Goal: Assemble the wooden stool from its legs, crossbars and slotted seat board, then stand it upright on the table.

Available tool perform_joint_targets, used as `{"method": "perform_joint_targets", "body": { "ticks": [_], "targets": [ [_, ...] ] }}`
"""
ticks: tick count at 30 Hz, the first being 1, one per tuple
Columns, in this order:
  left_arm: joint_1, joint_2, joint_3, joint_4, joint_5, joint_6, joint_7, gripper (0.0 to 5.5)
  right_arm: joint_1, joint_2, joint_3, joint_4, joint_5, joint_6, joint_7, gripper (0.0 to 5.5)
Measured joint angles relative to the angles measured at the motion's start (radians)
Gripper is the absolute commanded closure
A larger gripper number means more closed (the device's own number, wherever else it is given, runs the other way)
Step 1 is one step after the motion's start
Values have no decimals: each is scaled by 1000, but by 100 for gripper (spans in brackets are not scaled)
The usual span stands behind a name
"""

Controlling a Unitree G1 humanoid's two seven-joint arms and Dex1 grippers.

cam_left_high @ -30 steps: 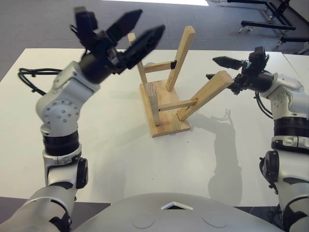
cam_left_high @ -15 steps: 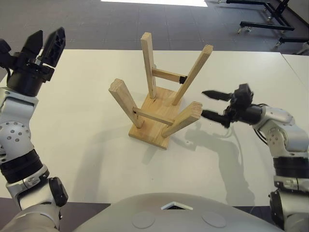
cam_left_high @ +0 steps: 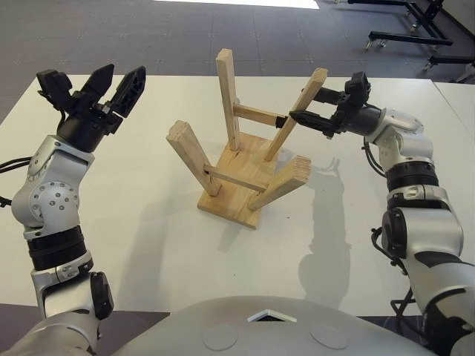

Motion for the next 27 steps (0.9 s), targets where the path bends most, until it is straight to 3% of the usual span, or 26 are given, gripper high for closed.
{"method": "perform_joint_targets", "body": {
  "ticks": [4,9,14,18,23,27],
  "targets": [
    [1,-2,3,8,2,-6,-4,10,59,-1,27,-136,10,37,93,66],
    [52,-3,37,12,4,-15,-4,10,328,-19,75,-588,70,175,102,66],
    [158,9,105,19,45,-37,-1,10,604,-135,94,-1065,186,353,85,66],
    [242,57,180,56,97,-66,0,10,732,-238,96,-1293,220,386,83,66],
    [365,84,185,55,167,-98,-59,10,677,-256,111,-1232,189,361,44,66],
    [510,150,139,37,217,-148,-256,10,636,-287,66,-1049,144,292,40,66]
  ]
}}
